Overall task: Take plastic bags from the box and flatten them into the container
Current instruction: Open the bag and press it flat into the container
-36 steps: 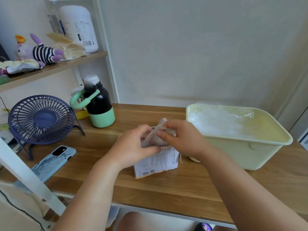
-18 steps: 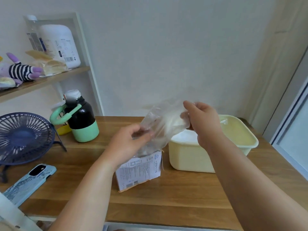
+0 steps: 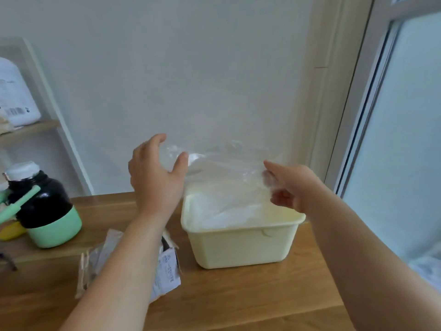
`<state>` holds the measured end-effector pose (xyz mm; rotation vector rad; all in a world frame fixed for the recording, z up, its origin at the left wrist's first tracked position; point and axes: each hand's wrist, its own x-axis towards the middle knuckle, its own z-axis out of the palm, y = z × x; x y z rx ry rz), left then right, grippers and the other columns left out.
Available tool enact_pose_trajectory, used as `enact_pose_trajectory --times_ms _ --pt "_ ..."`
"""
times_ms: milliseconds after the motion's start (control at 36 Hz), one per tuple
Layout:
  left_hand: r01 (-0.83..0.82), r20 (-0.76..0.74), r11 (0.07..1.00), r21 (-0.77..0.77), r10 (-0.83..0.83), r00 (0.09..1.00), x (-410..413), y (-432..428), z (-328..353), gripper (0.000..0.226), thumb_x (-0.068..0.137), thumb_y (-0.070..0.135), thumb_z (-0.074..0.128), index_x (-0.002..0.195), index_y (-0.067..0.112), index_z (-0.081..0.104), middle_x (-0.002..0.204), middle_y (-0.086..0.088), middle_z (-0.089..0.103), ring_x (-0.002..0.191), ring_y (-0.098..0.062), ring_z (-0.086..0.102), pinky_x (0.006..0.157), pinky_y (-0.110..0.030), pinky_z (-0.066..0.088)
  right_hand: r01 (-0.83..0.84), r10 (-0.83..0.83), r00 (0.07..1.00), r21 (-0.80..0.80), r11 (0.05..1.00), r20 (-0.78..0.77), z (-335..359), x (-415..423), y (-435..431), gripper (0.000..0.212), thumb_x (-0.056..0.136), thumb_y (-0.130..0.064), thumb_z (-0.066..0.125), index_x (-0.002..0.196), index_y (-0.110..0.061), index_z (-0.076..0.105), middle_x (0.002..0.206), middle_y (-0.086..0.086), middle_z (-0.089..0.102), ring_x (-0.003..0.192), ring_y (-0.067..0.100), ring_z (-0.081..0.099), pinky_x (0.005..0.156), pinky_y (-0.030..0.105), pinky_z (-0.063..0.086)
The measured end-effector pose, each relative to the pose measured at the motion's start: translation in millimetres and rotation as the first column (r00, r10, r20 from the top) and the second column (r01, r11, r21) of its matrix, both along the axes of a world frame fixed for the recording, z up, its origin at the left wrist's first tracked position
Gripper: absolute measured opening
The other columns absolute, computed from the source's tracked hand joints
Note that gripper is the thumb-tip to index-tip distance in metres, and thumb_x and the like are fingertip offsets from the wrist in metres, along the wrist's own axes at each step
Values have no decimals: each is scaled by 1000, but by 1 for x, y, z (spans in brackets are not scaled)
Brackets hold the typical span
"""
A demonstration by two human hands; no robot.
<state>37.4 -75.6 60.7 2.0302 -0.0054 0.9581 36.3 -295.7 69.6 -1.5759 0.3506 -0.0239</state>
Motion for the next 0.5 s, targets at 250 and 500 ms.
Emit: enact_pose_trajectory --times_ms 250,500 --pt "466 -422 720 515 -260 868 16 -35 -31 59 84 67 36 128 36 60 138 13 52 129 -14 44 106 -43 36 -25 -38 992 -466 884 -124 -27 21 -18 39 95 -31 44 74 0 55 61 9 59 42 20 42 42 21 36" --pt "666 -804 631 398 -109 584 33 -48 -41 45 99 56 33 139 39 47 148 14 43 136 -14 39 113 -43 28 -80 -12 992 -691 719 -128 -34 31 -28 35 87 -34 53 62 -11 45 51 4 47 42 20 40 48 24 34"
